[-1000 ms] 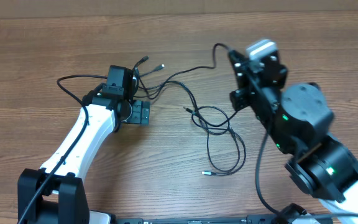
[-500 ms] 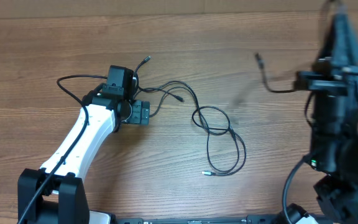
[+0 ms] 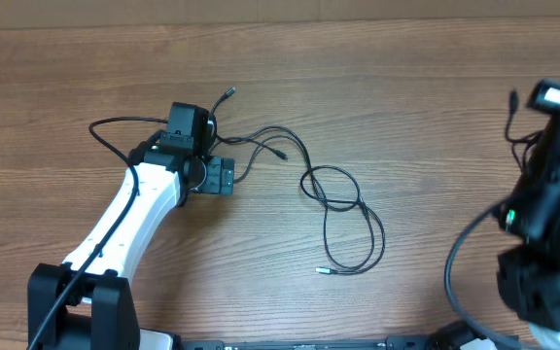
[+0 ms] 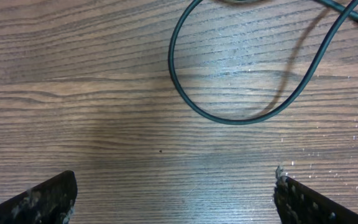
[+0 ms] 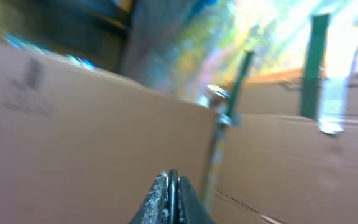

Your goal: Untangle cables

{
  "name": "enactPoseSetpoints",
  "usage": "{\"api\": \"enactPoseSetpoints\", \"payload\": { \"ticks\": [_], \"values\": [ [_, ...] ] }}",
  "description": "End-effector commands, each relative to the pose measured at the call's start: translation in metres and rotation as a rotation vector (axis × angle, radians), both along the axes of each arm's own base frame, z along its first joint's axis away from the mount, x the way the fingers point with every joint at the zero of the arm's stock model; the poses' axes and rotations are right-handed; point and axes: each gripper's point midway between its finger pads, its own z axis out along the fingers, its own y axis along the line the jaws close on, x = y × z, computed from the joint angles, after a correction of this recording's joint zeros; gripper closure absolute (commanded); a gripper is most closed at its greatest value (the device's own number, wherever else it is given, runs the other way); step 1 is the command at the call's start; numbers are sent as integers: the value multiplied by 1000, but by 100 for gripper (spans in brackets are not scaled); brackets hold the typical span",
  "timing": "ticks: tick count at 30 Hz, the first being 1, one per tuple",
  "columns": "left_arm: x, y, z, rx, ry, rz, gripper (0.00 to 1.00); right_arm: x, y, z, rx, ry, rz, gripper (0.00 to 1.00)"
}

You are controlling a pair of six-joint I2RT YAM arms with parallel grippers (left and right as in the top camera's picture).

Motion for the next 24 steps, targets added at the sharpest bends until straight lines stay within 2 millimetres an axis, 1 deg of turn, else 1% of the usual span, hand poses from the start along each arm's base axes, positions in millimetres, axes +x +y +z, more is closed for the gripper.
{"api": "enactPoseSetpoints", "payload": {
  "ticks": [1,4,5,7,9,10,11,12,15,19,21,23,24],
  "values": [
    [-1,2,0,12,-3,-8,0,18,-37,-10,-24,62,-178,96],
    [-1,2,0,12,-3,-8,0,41,-67,-30,-36,139,-292,96],
    [-1,2,0,12,-3,-8,0,54,-89,-44,-41,189,-365,96],
    [-1,2,0,12,-3,-8,0,65,-114,-58,-38,233,-440,96],
    [-1,2,0,12,-3,-8,0,69,-140,-71,-14,256,-501,96],
    [-1,2,0,12,-3,-8,0,69,-151,-75,1,258,-526,96],
    [-1,2,0,12,-3,-8,0,64,-175,-82,35,253,-579,96],
    [-1,2,0,12,-3,-8,0,59,-189,-85,53,249,-611,96],
    [-1,2,0,12,-3,-8,0,40,-220,-90,84,252,-695,96],
    [-1,2,0,12,-3,-8,0,15,-250,-91,110,242,-789,96],
    [-1,2,0,12,-3,-8,0,7,-261,-95,133,236,-808,96],
    [-1,2,0,12,-3,-8,0,8,-268,-104,146,273,-792,96],
    [-1,2,0,12,-3,-8,0,11,-272,-114,163,300,-765,96]
  ]
}}
